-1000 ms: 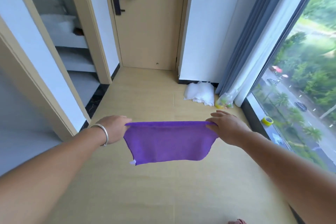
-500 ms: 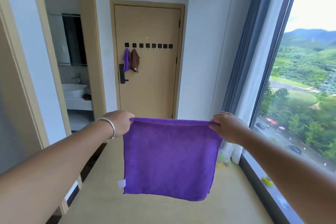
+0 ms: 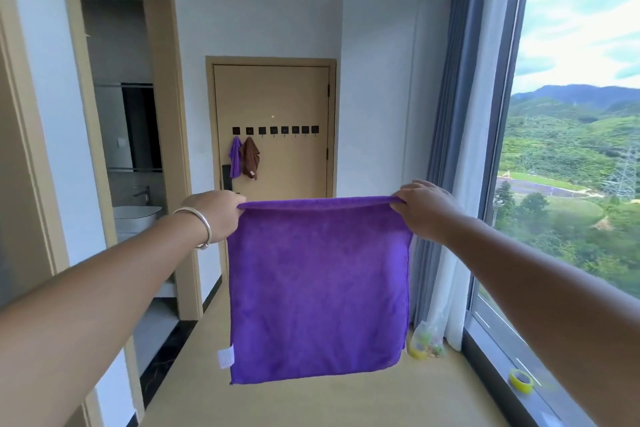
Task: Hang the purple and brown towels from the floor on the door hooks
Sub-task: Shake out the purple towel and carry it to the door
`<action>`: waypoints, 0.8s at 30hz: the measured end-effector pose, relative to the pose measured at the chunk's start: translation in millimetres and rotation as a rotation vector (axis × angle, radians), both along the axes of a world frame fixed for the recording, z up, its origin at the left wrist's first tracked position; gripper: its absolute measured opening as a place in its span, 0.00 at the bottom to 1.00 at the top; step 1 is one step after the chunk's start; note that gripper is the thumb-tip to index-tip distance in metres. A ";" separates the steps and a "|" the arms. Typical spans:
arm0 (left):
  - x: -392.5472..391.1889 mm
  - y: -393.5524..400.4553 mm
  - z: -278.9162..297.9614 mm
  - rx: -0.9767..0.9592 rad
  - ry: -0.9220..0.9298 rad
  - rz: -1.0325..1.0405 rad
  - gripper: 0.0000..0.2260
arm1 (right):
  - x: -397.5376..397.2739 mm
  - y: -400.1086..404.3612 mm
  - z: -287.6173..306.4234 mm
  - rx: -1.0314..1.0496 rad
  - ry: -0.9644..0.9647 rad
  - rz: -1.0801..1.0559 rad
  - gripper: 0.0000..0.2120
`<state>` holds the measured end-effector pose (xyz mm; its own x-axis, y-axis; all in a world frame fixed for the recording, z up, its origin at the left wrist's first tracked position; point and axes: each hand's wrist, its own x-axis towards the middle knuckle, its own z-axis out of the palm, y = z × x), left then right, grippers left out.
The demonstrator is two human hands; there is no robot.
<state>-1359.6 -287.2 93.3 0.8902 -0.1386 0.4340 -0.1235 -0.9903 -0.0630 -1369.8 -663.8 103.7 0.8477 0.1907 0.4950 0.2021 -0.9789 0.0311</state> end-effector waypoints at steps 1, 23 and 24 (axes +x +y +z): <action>0.3 -2.5 2.2 0.037 -0.049 0.018 0.14 | -0.4 -1.1 3.0 -0.004 -0.027 -0.012 0.18; 61.0 5.1 -8.1 0.105 -0.171 0.109 0.14 | 76.1 6.9 -14.0 -0.009 -0.083 0.004 0.20; 71.8 10.8 -9.4 0.102 -0.172 0.108 0.14 | 87.7 12.3 -14.2 -0.014 -0.086 0.006 0.21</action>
